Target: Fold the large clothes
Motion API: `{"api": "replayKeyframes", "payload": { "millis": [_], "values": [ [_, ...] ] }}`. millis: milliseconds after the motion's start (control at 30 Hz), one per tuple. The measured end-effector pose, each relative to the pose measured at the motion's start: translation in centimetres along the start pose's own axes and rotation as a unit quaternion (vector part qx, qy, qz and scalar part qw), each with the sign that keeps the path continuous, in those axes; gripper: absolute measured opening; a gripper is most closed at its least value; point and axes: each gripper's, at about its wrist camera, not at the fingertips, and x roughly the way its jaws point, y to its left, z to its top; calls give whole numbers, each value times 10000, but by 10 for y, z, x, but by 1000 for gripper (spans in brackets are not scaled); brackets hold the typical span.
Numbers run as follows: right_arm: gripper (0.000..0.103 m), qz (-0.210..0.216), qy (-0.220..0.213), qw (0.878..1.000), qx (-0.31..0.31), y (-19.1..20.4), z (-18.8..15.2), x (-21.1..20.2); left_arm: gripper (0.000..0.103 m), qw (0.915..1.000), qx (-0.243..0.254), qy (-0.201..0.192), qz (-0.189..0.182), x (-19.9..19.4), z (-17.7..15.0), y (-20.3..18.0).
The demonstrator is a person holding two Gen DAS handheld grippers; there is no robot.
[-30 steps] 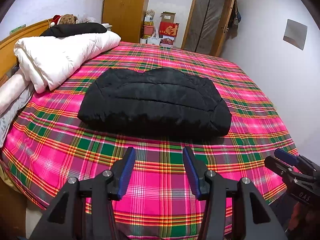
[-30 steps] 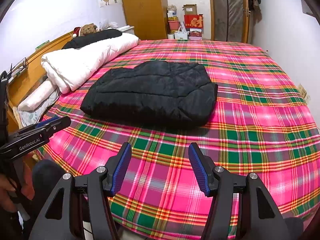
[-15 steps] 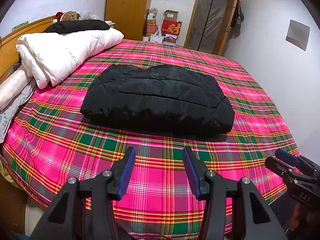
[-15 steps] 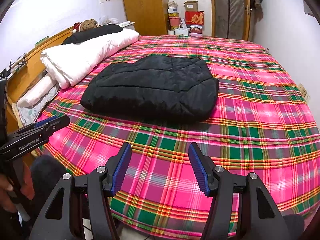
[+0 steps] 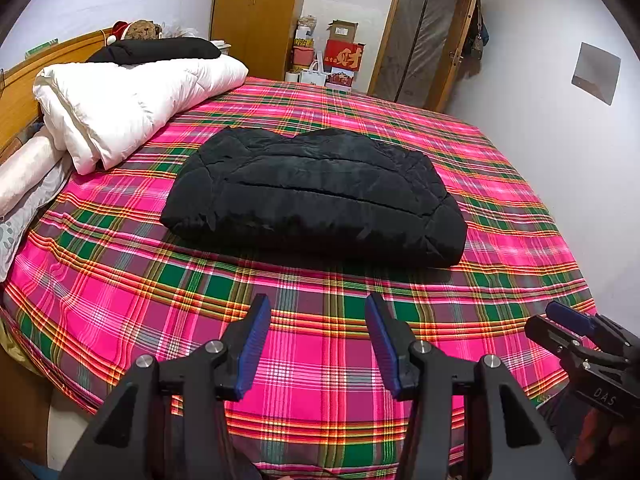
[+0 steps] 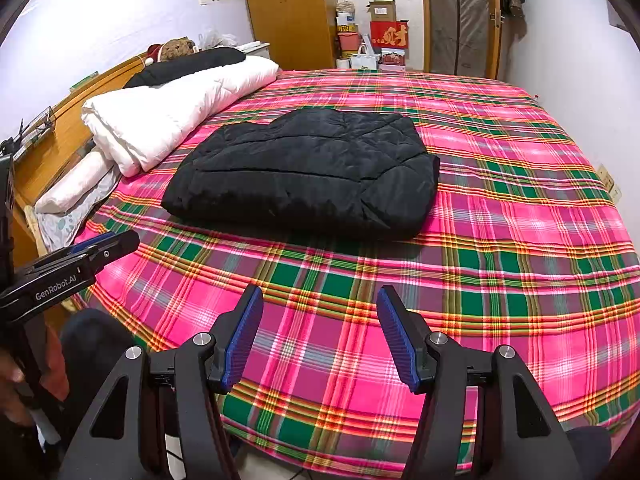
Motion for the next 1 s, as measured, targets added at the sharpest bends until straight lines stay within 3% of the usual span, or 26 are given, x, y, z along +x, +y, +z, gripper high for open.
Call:
{"api": "replayKeyframes", "payload": {
  "millis": [567, 1000],
  "values": [
    [59, 12, 37, 10000, 31, 1, -2, 1, 51, 9999, -22, -1, 121, -1, -1, 0],
    [60, 11, 43, 10000, 65, 0, -3, 1, 51, 9999, -99, 13, -15, -2, -1, 3]
  ]
}}
